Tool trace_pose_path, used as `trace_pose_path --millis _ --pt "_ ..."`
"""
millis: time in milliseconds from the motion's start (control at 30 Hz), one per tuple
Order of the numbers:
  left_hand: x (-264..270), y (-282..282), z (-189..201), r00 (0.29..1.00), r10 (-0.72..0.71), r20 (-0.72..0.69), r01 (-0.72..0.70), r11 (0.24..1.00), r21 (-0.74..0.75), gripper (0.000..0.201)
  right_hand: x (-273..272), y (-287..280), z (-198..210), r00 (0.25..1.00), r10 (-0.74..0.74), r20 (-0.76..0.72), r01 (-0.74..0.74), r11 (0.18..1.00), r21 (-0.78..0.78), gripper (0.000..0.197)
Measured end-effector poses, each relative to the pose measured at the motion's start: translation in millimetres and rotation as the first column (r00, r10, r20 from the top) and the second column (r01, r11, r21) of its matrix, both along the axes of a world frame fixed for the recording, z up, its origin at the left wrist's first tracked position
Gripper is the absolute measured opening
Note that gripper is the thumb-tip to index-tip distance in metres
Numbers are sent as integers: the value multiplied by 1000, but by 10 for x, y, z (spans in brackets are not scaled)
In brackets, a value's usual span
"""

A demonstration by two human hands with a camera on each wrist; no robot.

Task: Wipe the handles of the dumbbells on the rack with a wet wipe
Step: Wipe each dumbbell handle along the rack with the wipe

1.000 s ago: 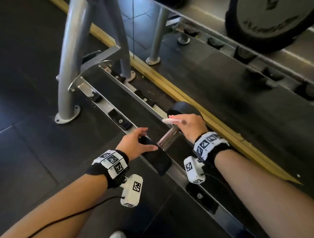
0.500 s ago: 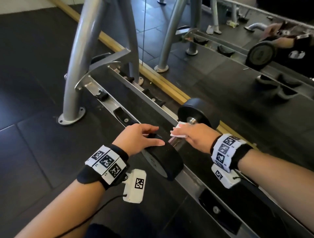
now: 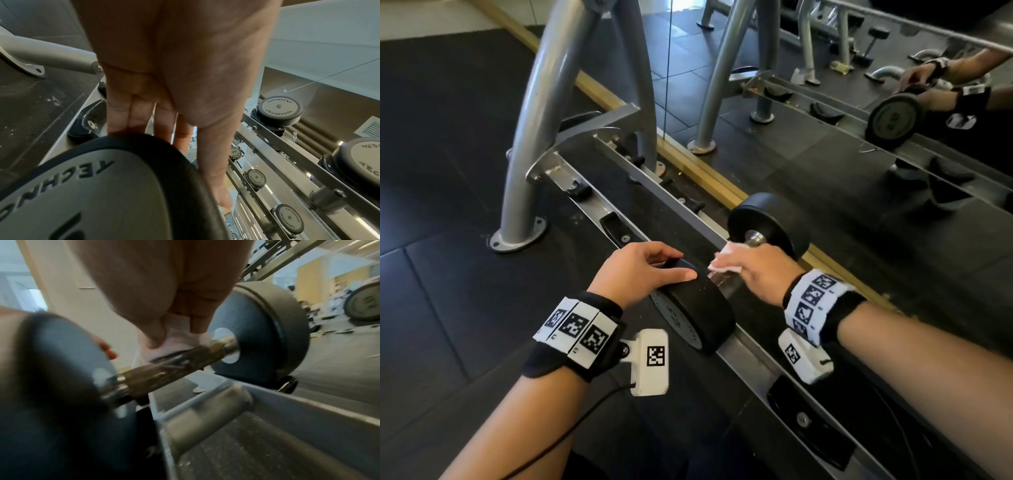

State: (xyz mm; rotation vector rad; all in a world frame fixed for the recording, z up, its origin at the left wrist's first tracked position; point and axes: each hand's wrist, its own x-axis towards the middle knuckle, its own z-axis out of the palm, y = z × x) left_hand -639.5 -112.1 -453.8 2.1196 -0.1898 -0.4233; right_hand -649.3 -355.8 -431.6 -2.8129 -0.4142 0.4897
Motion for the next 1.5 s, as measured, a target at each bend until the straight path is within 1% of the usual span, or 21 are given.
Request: trace_pose_path --millis 67,133,167,300,333,367,467,533,600,633,767,800,900,1067,1167,1233,1267,1333,1367,1400,1500 --pt "-30 -2 -40 999 26 25 -26 1000 -10 62 -79 37 -48 997 54 -57 -52 998 30 47" --pt "-68 -4 -70 998 46 39 -45 999 -24 62 -42 -11 -31 993 87 -79 -87 996 4 53" --pt "-79 -6 -75 998 52 38 -51 998 -34 62 2 -53 -8 994 79 -80 -80 997 -9 54" --pt "-69 1 -83 998 56 30 -54 998 -41 59 129 -217 50 998 -63 9 64 997 -46 55" --pt "-65 6 -82 998 52 26 -51 998 -38 59 92 -196 38 997 -73 8 73 996 -44 55" --pt "-58 6 -79 999 48 23 -48 998 -36 60 32 -146 13 999 -52 -1 52 998 -26 55" --pt "-39 3 -57 999 36 19 -36 999 -35 61 -177 35 -85 996 83 -17 -83 996 30 51" --pt "-28 4 -40 1000 29 6 -28 999 -30 57 -181 35 -80 993 98 -66 -97 995 19 53" --pt "-23 6 -28 1000 18 -7 -18 999 -26 54 -80 -47 -19 994 68 -89 -67 998 5 54" --pt "-21 7 -29 1000 17 -7 -17 1000 -26 54 -23 -96 12 997 36 -74 -36 999 2 54" --pt "-19 5 -37 999 38 -8 -38 999 -36 51 96 -204 -16 983 -177 39 177 984 -6 57" --pt "-13 3 -36 999 36 -11 -37 999 -31 50 76 -176 -64 972 -233 44 232 972 29 55" --pt "1 -9 9 1000 14 -16 -14 1000 1 47 -88 -52 -180 931 -364 -23 358 900 250 48" --pt "-5 -29 147 1000 -27 -13 28 996 79 43 -407 160 -245 929 -357 -96 361 823 438 36" --pt "-13 -76 219 1000 -10 -5 11 991 132 47 -453 120 -190 861 -444 -247 504 687 523 26" --pt "-23 -114 248 1000 3 -9 -2 987 162 51 -472 60 -187 851 -485 -200 507 663 551 26" --pt "-29 -124 254 1000 6 -11 -4 986 167 52 -485 28 -207 820 -547 -165 531 621 577 25" --pt "-41 -127 258 1000 11 -9 -9 986 166 52 -504 -7 -251 697 -712 -92 600 507 618 22" --pt "-46 -124 260 1000 13 -4 -12 986 166 52 -498 -19 -279 631 -775 -33 627 485 610 23" --pt "-50 -123 259 1000 12 1 -12 986 167 52 -488 -39 -321 583 -813 13 654 478 586 23" --pt "-62 -125 253 1000 4 17 -7 985 174 54 -420 -80 -398 484 -873 55 688 419 592 23"
